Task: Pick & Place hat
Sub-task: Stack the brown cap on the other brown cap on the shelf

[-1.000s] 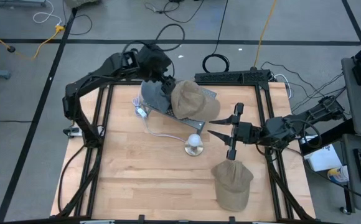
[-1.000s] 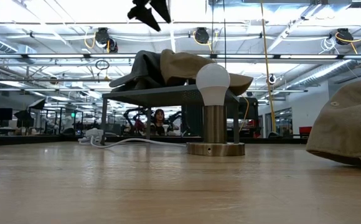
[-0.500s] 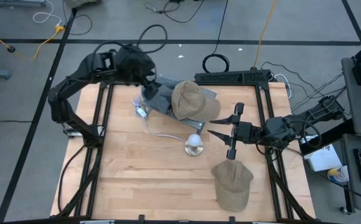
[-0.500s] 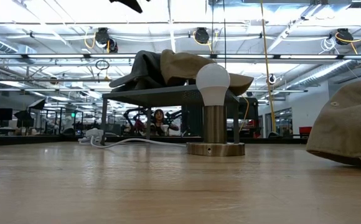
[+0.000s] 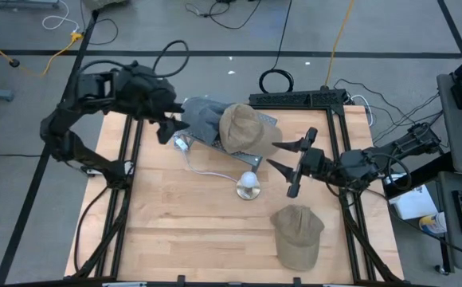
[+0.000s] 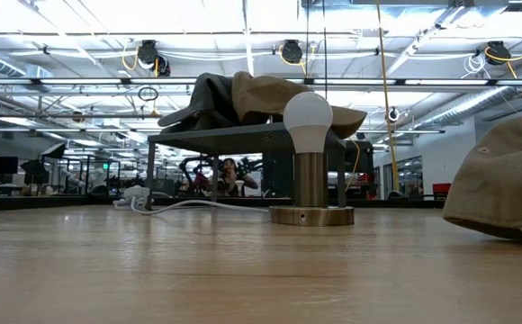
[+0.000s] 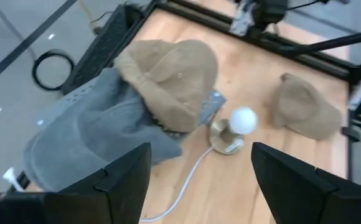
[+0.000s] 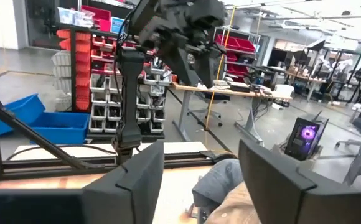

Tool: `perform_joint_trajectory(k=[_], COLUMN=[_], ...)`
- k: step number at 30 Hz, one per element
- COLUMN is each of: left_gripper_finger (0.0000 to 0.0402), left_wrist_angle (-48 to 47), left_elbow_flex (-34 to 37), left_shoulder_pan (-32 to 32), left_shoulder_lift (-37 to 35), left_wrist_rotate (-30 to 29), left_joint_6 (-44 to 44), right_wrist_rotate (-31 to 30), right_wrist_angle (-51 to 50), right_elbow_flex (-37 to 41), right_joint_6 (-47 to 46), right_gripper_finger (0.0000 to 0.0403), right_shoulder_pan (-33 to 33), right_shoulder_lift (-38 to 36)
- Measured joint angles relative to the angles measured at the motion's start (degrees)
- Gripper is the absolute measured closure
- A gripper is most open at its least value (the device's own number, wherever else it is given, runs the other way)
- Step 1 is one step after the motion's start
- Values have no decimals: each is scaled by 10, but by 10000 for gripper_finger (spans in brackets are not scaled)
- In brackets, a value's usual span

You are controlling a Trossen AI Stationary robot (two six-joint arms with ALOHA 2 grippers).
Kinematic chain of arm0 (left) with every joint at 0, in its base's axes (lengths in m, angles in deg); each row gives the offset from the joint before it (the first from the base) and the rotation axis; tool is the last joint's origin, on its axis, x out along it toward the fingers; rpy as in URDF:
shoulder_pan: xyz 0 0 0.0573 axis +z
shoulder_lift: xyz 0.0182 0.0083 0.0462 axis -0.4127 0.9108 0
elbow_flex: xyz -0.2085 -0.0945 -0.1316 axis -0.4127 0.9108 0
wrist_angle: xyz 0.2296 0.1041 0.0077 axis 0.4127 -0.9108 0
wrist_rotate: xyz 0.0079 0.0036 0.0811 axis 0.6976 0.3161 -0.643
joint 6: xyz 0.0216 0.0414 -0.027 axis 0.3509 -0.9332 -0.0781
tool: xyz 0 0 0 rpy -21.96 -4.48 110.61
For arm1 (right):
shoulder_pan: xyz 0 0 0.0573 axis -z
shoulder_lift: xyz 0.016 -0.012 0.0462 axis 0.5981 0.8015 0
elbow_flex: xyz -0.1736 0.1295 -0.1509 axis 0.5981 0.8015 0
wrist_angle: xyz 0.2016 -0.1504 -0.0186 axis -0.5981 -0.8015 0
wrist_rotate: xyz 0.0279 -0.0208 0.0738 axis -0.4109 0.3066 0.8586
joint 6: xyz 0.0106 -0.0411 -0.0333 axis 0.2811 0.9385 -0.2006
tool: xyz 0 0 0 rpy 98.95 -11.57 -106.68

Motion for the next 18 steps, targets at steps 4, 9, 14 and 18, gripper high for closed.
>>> perform_joint_trajectory(k=[4,9,14,18], left_gripper_finger=[106,84,62,50], left_wrist_angle=[9,44,103,159], left_elbow_flex=[0,16,81,162], left_shoulder_pan=[-21,-64,-115,-151], left_shoulder_lift=[-26,-64,-116,-166], left_wrist_rotate=[1,1,1,-7], left_joint_6=[0,10,22,52], right_wrist_rotate=[0,2,2,2], right_wrist_angle=[0,0,0,-1], right_elbow_flex=[0,0,0,0], right_joint_6=[-21,-42,-59,-83], right_gripper_finger=[168,154,153,152], right_shoulder_pan=[0,0,0,-5], right_shoulder_lift=[0,0,0,0])
